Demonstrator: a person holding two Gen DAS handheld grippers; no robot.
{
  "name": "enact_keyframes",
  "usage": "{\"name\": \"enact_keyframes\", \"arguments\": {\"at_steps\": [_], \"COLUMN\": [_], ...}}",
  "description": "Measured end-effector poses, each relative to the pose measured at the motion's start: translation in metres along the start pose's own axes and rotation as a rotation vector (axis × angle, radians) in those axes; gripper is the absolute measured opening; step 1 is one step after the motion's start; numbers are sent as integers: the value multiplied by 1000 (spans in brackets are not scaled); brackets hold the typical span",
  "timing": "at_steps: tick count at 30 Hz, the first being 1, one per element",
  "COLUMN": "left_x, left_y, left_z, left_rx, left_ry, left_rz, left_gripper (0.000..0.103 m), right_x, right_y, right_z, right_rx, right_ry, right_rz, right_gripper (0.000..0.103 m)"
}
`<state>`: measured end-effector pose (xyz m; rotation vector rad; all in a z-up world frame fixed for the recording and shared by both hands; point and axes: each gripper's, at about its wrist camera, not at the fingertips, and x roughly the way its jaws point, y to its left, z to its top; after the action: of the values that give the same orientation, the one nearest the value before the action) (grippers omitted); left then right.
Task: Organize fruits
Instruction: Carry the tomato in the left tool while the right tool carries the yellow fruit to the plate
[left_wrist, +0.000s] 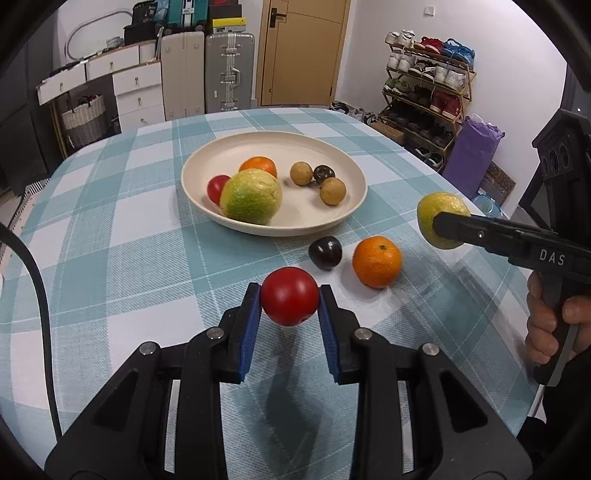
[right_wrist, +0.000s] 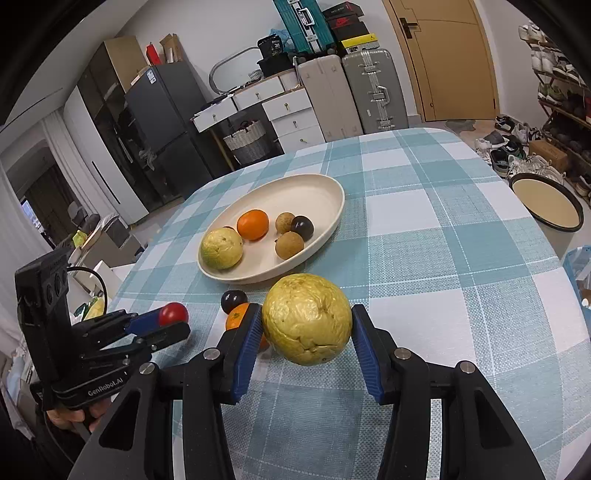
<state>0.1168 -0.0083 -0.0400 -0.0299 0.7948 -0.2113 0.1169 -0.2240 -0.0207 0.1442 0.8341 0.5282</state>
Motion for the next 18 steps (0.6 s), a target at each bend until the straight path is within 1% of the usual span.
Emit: {"name": "enact_keyframes", "arguments": {"at_steps": [2, 4, 9, 18], "left_x": [-5, -9, -16, -20], "left_y": [2, 5, 11, 14], "left_z": [1, 2, 5, 14], "left_rx": [0, -9, -22, -28], "left_ry": [-21, -34, -56, -77], "left_rz": [12, 7, 19, 30], "left_gripper": [28, 28, 28, 28], "right_x": [1, 3, 8, 9], "right_y": [2, 5, 11, 24], "right_z": [-1, -2, -1, 15], "right_rx": [-6, -16, -34, -76], "right_ry": [-1, 1, 3, -13], "right_rz": [7, 9, 15, 20], "right_gripper": [49, 49, 49, 49]}}
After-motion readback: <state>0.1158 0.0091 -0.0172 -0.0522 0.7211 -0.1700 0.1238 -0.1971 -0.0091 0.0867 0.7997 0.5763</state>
